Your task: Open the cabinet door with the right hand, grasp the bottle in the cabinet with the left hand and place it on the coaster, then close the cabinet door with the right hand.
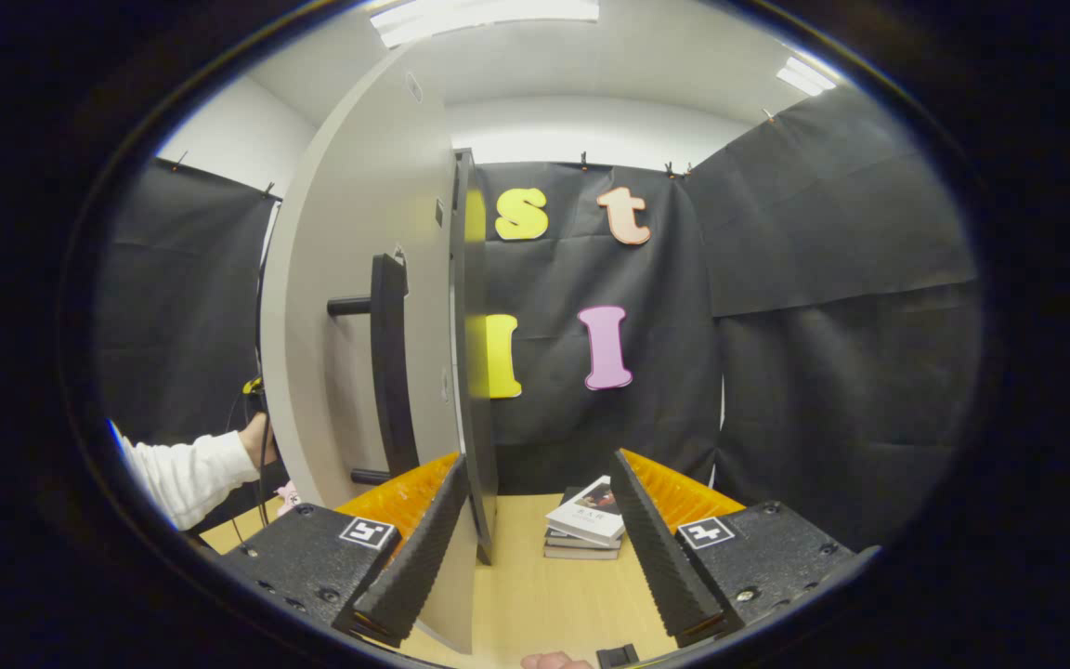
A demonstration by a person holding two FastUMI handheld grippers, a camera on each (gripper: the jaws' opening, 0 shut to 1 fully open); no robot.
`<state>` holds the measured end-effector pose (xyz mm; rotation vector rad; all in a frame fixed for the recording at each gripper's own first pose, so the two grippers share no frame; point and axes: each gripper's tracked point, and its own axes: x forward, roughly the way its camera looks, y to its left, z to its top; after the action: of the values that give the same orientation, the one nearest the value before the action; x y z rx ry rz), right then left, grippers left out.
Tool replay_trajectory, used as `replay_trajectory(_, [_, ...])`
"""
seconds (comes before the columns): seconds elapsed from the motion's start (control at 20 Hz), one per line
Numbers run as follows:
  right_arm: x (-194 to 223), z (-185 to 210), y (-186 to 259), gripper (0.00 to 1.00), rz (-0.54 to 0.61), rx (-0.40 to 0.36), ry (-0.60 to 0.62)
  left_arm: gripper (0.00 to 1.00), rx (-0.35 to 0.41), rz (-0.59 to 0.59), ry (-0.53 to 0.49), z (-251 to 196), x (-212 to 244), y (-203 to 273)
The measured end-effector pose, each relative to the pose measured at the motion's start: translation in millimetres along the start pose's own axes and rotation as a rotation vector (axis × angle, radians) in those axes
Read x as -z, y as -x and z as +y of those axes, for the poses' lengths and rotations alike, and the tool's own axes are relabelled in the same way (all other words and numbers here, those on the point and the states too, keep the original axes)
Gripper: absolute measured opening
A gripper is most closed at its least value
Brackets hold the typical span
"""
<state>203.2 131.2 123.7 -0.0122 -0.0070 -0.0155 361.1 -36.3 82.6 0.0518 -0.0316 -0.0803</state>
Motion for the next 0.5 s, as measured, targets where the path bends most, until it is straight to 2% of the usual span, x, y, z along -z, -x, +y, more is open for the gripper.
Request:
replay_trajectory(0.2, [0,2,0,0.96,0.005,-0.001,-0.026,0.95,-0.018,0.011,-0.014,2,2,-32])
replay_trajectory(0.5, [0,3,-1,0.96,0.001,0.001,-0.035,0.95,-0.047,0.017,0.031,11,0,-51])
